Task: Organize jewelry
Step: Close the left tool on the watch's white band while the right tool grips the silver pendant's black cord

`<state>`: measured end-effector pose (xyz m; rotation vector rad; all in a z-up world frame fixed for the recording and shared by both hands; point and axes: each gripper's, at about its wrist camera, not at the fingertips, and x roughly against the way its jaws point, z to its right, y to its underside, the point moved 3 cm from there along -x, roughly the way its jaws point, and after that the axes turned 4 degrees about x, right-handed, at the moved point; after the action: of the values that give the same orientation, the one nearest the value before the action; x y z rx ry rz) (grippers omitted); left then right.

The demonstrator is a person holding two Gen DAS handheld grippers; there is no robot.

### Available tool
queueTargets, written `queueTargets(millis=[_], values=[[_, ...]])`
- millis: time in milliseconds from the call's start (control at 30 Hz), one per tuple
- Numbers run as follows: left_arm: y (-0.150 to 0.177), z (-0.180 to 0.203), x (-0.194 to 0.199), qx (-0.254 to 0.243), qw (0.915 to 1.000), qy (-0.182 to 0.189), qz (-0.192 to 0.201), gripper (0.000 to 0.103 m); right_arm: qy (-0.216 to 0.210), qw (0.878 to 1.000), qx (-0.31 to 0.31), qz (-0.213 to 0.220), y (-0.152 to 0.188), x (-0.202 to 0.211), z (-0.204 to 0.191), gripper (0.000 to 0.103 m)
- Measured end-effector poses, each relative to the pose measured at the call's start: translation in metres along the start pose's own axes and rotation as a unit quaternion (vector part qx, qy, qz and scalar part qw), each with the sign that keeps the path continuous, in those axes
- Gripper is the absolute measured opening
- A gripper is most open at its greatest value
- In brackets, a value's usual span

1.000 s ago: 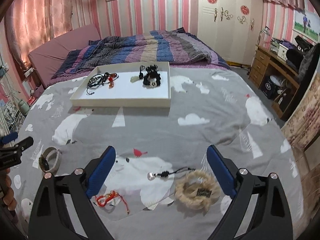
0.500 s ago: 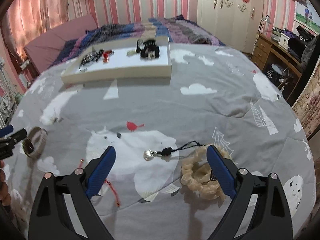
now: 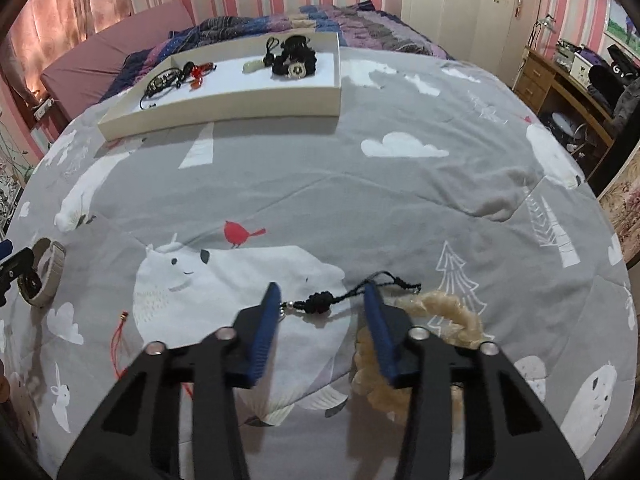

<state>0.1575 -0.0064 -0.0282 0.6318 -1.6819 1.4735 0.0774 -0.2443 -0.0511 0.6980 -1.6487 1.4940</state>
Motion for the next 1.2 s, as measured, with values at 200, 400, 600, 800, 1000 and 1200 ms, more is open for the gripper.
queueTargets(millis=[200, 400, 600, 800, 1000, 1200], values=[[0.000, 0.000, -0.008, 0.000, 0.9999, 0.005, -0.015, 0.089, -0.011, 1.000, 0.002, 0.001, -0.001, -0.003, -0.001, 0.030], [0.001, 0.002, -0.016, -0.005, 0.9996, 0.007, -0.028, 0.080, -0.017, 1.000, 0.010, 0.002, -0.004, -0.005, -0.005, 0.022], [-0.001, 0.002, -0.027, -0.003, 0.9988, 0.015, -0.046, 0.063, -0.027, 1.000, 0.013, -0.002, -0.006, -0.007, -0.006, 0.017], [0.000, 0.005, -0.033, -0.011, 0.9982, 0.020, -0.056, 0.037, -0.029, 0.999, 0.017, 0.000, -0.006, -0.007, -0.006, 0.013], [-0.001, 0.012, -0.031, -0.021, 0.9980, 0.024, -0.055, 0.014, -0.031, 0.999, 0.017, 0.004, -0.008, -0.006, -0.005, 0.012], [-0.005, 0.014, -0.025, -0.017, 0.9974, 0.040, -0.057, 0.007, -0.046, 0.999, 0.013, 0.014, -0.013, -0.001, -0.003, 0.012]])
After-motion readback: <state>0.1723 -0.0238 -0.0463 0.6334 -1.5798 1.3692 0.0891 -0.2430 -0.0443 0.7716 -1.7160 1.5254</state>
